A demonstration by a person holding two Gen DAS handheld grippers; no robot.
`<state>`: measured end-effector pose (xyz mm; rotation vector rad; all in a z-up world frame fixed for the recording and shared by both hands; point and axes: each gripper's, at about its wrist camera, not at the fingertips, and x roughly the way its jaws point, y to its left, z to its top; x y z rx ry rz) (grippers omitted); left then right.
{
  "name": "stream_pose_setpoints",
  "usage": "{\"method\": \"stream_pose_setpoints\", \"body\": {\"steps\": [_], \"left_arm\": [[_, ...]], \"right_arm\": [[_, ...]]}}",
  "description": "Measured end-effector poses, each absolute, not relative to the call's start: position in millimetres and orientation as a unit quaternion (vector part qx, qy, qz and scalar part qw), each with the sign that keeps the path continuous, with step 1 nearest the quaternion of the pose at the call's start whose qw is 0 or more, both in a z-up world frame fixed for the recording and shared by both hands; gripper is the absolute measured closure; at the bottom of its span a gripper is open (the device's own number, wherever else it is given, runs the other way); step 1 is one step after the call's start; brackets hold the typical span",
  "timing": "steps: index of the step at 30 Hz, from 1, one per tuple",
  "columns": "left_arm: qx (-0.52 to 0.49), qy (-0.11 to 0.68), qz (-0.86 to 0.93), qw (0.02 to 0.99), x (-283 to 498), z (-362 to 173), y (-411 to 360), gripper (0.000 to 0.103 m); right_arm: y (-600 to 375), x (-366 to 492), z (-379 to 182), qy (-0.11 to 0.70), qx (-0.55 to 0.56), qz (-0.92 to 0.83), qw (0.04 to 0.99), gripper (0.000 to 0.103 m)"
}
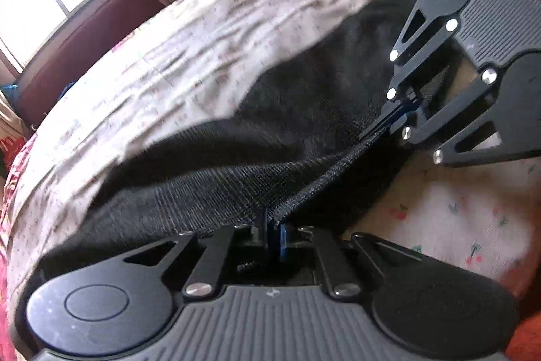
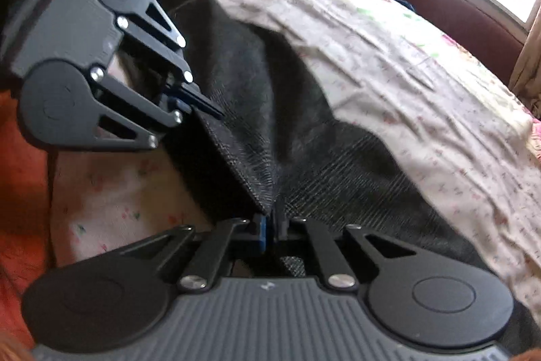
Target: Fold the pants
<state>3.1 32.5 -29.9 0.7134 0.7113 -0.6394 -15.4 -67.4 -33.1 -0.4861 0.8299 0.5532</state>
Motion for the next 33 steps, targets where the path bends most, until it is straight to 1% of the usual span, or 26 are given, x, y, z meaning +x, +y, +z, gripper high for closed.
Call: {"method": "stream_pose_setpoints", "body": {"steps": [2,3,5,6,7,11,14,19,22,24,26,27,30,32,33], "left_arm": [[0.334,0.331,-0.300,0.830,4.0,-27.7,33.0,0.077],[0.330,0.329,-0.298,0.833,4.3,-23.9,35.8,0.073],[0.329,0.331,-0.287,0.837,5.5,-19.2,45.3,0.070],[0.332,0.331,-0.275,0.840,6.0,-18.9,52.1,0.067],[0.332,0.332,-0.259,0.844,6.5,-18.9,61.1,0.065],[0.318,0.340,-0.209,0.860,7.0,-16.5,95.4,0.065],[0.328,0.336,-0.163,0.868,5.9,-12.2,120.2,0.064],[0.302,0.366,-0.054,0.878,23.3,-14.4,184.4,0.064],[0.267,0.375,0.003,0.888,39.9,-19.6,224.4,0.064],[0.260,0.370,0.016,0.892,50.7,-25.0,236.7,0.064],[0.251,0.368,0.028,0.895,61.4,-28.7,249.2,0.053],[0.243,0.365,0.036,0.898,63.2,-28.4,255.3,0.044],[0.242,0.354,0.099,0.898,60.6,-27.5,277.5,0.044],[0.222,0.365,0.128,0.895,58.7,-26.9,295.7,0.046],[0.214,0.368,0.137,0.894,56.1,-25.9,303.3,0.047]], "right_arm": [[-63.8,-8.7,-38.2,0.399,-0.234,0.259,0.848,0.095],[-63.6,-7.7,-34.7,0.397,-0.235,0.259,0.848,0.093],[-66.0,-8.7,-27.5,0.391,-0.243,0.259,0.849,0.085],[-68.4,-10.2,-26.3,0.388,-0.248,0.255,0.850,0.081],[-69.9,-11.4,-25.4,0.389,-0.252,0.252,0.849,0.079],[-70.2,-12.5,-21.6,0.401,-0.244,0.250,0.847,0.079],[-54.5,-20.0,-11.3,0.383,-0.260,0.269,0.845,0.079],[-7.1,-25.0,0.3,0.346,-0.276,0.331,0.833,0.067],[28.8,-18.3,-1.9,0.324,-0.287,0.362,0.825,0.067],[54.0,-11.3,-5.4,0.312,-0.293,0.382,0.819,0.067],[76.2,-1.6,-10.6,0.304,-0.299,0.393,0.815,0.067],[86.2,4.8,-13.9,0.304,-0.298,0.395,0.814,0.067],[114.3,24.8,-24.1,0.318,-0.280,0.407,0.809,0.067],[126.1,30.8,-28.8,0.340,-0.252,0.419,0.803,0.064],[133.1,32.7,-31.3,0.353,-0.242,0.428,0.796,0.060]]}}
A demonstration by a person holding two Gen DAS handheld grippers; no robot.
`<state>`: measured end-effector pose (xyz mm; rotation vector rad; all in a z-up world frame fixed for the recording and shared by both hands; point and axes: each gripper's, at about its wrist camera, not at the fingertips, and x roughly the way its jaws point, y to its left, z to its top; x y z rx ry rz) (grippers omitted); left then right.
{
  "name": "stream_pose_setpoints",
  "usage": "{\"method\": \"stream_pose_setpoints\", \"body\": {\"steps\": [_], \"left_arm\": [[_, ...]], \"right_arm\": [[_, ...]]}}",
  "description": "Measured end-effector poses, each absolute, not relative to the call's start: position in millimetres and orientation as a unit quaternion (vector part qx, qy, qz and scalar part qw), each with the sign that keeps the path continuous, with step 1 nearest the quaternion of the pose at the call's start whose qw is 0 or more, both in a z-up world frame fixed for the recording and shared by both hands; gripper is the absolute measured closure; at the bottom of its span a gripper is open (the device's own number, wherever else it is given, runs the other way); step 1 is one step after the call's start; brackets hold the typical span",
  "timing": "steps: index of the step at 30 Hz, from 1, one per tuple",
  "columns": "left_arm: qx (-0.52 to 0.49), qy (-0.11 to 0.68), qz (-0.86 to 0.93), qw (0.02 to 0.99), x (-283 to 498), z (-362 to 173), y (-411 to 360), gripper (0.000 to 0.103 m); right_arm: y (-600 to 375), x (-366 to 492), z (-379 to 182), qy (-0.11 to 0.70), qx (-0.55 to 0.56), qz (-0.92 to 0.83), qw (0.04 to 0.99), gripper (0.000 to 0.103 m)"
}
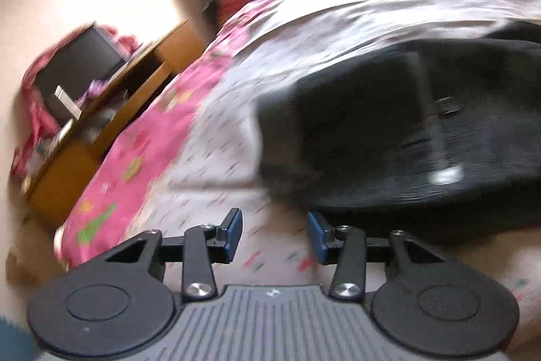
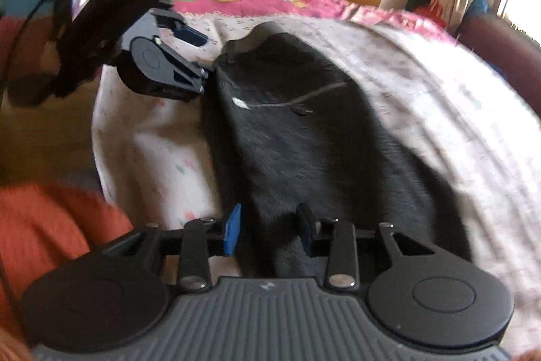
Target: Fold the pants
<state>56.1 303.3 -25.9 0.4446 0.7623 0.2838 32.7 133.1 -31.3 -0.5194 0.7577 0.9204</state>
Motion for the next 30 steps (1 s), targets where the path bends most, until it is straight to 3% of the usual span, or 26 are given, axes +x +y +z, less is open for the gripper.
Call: {"method": "stream_pose_setpoints", "body": {"steps": [2,6,12,16,21,25,30], "left_arm": [[0.220,0.355,0.143,0.897,53.1,-19.6,306.3,0.048],[0.210,0.307,0.096,0.923,49.0,5.2,284.9,0.047],[0.199,0.297,-0.002,0.934,77.9,-6.1,244.6,0.047],[0.211,0.337,0.004,0.918,89.0,-25.8,241.9,0.045],[0.194,0.369,0.039,0.908,78.3,-31.1,256.0,0.040],[0.203,0.387,0.043,0.899,85.8,-33.1,251.3,0.040],[0.239,0.392,0.046,0.887,89.6,-34.8,241.3,0.040]], "right_arm": [[140.9,32.7,-33.7,0.360,-0.242,0.431,0.791,0.052],[131.7,41.4,-17.4,0.359,-0.210,0.452,0.789,0.058],[72.6,102.8,21.6,0.349,-0.133,0.400,0.837,0.055],[23.3,173.8,9.8,0.388,-0.067,0.354,0.848,0.053],[-8.4,228.2,-35.6,0.496,0.043,0.381,0.779,0.055],[-16.9,211.9,-32.3,0.496,0.077,0.461,0.732,0.055],[-14.5,199.3,-18.2,0.481,0.029,0.485,0.730,0.055]]}}
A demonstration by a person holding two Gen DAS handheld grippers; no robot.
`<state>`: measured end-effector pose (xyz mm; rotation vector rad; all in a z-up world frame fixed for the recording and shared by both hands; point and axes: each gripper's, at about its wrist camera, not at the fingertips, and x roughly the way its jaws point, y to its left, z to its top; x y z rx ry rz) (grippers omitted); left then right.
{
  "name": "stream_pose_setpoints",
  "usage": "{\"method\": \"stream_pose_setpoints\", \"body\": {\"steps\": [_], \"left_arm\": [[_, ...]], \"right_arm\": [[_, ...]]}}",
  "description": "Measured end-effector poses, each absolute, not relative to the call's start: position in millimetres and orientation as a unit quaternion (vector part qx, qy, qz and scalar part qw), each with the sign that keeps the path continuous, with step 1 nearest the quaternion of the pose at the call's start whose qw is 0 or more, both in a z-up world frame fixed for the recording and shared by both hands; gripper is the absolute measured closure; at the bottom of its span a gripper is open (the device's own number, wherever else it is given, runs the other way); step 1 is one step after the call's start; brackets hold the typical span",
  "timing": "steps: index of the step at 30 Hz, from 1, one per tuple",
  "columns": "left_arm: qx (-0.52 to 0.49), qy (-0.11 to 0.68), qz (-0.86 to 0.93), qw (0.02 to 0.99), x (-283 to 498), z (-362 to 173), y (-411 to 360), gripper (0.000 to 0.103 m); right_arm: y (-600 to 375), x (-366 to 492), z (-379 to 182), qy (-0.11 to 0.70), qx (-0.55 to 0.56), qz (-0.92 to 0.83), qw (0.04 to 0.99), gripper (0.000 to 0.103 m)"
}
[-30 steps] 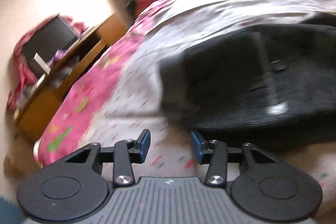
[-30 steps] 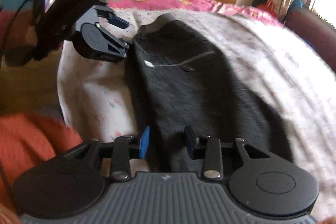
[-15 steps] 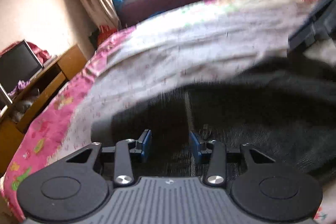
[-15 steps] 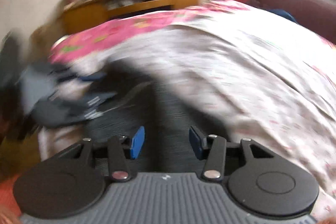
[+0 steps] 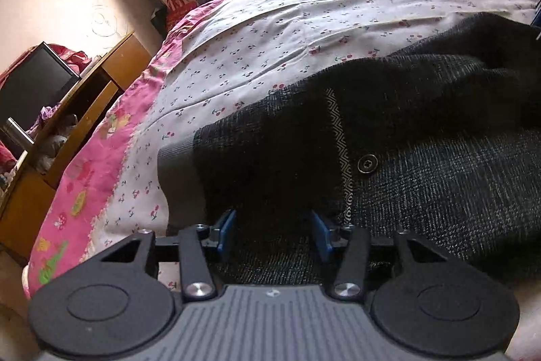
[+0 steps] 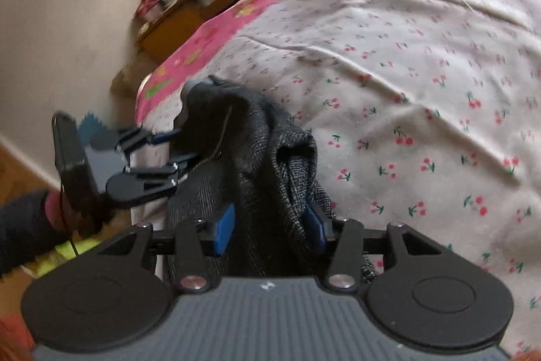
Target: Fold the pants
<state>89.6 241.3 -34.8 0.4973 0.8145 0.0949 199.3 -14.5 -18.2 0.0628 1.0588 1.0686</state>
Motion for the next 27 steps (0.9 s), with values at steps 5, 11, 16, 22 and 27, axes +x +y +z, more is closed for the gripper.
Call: {"method": "stream_pose_setpoints", "body": {"steps": [5,11,16,22,27], "left_arm": [[0.248,0.397,0.045,0.883,95.3,-35.0,241.9,0.041],[0.248,0.395,0.045,0.884,95.2,-35.5,241.9,0.041],[0.246,0.389,0.049,0.886,93.2,-36.7,241.4,0.041],[0.246,0.386,0.052,0.888,92.3,-37.6,241.6,0.041],[0.250,0.383,0.053,0.888,90.4,-35.5,239.9,0.042]], "right_arm": [[-12.3,193.7,-12.9,0.483,-0.011,0.483,0.730,0.055],[-12.5,180.5,6.5,0.470,-0.036,0.489,0.734,0.054],[4.5,198.4,-24.9,0.480,-0.007,0.473,0.739,0.053],[14.5,269.6,-43.3,0.490,0.186,0.437,0.731,0.054],[-28.0,280.6,-60.7,0.531,0.272,0.384,0.705,0.066]]}}
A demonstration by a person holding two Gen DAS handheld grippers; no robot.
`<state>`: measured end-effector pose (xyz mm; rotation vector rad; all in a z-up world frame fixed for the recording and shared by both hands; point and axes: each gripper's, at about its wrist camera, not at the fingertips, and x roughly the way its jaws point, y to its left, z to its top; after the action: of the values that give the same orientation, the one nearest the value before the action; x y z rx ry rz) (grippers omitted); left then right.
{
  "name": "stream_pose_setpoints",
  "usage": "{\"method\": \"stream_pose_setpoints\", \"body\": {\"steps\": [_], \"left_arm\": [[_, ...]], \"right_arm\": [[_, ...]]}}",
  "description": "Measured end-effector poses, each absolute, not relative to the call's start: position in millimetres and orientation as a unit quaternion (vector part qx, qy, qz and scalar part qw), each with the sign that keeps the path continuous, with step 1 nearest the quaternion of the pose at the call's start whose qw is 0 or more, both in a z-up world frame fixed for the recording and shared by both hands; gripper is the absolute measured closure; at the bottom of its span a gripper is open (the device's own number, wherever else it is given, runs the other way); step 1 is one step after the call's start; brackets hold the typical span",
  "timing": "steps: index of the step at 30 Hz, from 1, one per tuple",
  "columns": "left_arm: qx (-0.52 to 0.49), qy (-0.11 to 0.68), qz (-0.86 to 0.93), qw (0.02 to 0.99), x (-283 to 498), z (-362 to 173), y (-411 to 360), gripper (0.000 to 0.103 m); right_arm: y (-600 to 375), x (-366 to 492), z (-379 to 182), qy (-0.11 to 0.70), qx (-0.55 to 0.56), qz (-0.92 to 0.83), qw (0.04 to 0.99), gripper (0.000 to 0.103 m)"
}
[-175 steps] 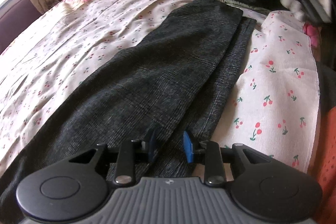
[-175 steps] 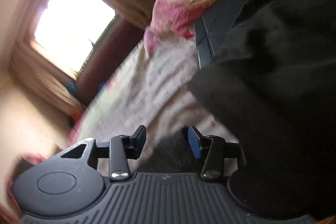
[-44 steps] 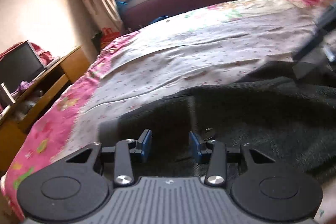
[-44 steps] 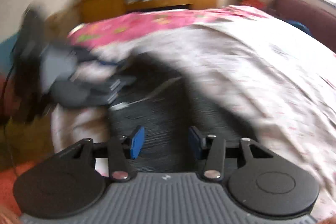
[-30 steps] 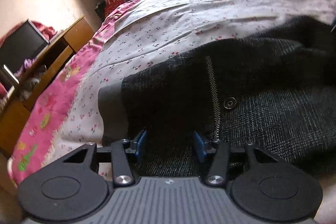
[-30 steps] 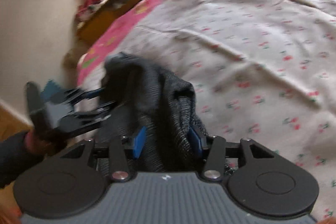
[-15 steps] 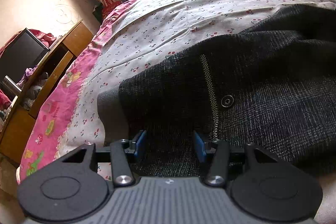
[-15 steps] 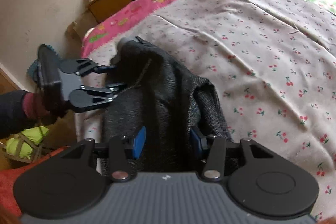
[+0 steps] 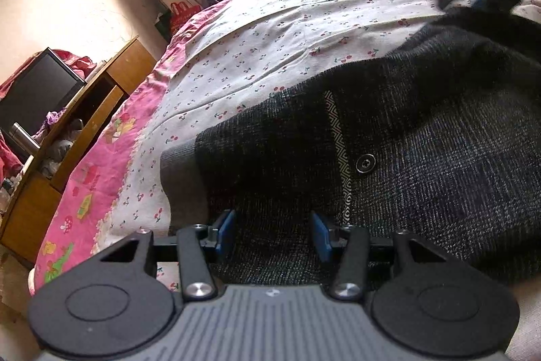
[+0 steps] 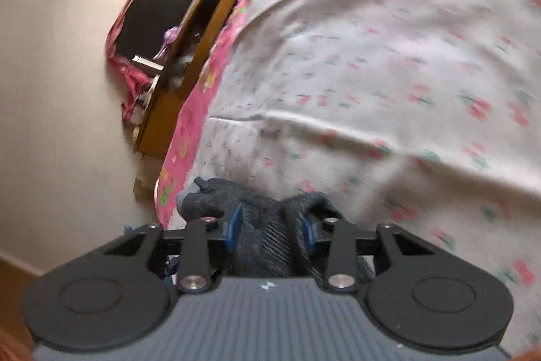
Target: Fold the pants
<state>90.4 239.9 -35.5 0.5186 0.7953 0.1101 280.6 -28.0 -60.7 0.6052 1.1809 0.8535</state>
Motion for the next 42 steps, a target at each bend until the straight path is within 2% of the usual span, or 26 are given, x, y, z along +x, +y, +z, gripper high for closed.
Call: {"method": "stream_pose_setpoints", "body": {"steps": [4,8,12,16,20,25,31,32,33,34,36,42], "left_arm": [[0.248,0.383,0.047,0.889,83.8,-21.9,231.4,0.044],[0.254,0.352,0.007,0.901,71.7,-2.3,191.0,0.044],[0.257,0.330,-0.106,0.902,65.7,2.2,117.4,0.044],[0.263,0.341,-0.229,0.873,61.9,-14.1,27.7,0.044],[0.300,0.327,-0.319,0.838,42.7,-24.1,-56.7,0.044],[0.320,0.312,-0.370,0.814,25.9,-21.6,-120.5,0.044],[0.325,0.327,-0.381,0.801,13.1,-23.7,-147.9,0.044],[0.325,0.328,-0.382,0.801,11.6,-24.1,-149.5,0.044],[0.322,0.327,-0.385,0.801,9.5,-23.9,-150.8,0.044],[0.317,0.324,-0.390,0.801,6.4,-22.5,-151.3,0.044],[0.305,0.317,-0.400,0.804,4.9,-22.7,-152.1,0.043],[0.293,0.298,-0.416,0.807,4.0,-28.3,-141.4,0.043]], "right_arm": [[-96.4,232.9,-32.4,0.501,0.248,0.340,0.756,0.065],[-193.6,152.2,-6.3,0.468,0.221,0.226,0.825,0.061],[-283.6,67.7,2.0,0.463,0.210,0.083,0.857,0.060],[-359.0,0.9,-1.1,0.467,0.217,-0.062,0.855,0.060],[-414.3,-56.6,8.3,0.420,0.248,-0.131,0.863,0.061],[-448.0,-89.1,2.1,0.377,0.298,-0.150,0.864,0.060],[-451.4,-67.3,-17.2,0.374,0.300,-0.140,0.866,0.057],[-453.7,-62.6,-18.6,0.377,0.303,-0.142,0.864,0.059],[-456.7,-62.3,-17.3,0.380,0.305,-0.147,0.861,0.067],[-458.8,-66.3,-15.1,0.383,0.304,-0.152,0.859,0.081],[-460.5,-71.2,-10.0,0.381,0.298,-0.162,0.860,0.092],[-440.1,-85.0,5.8,0.371,0.285,-0.164,0.869,0.097]]}}
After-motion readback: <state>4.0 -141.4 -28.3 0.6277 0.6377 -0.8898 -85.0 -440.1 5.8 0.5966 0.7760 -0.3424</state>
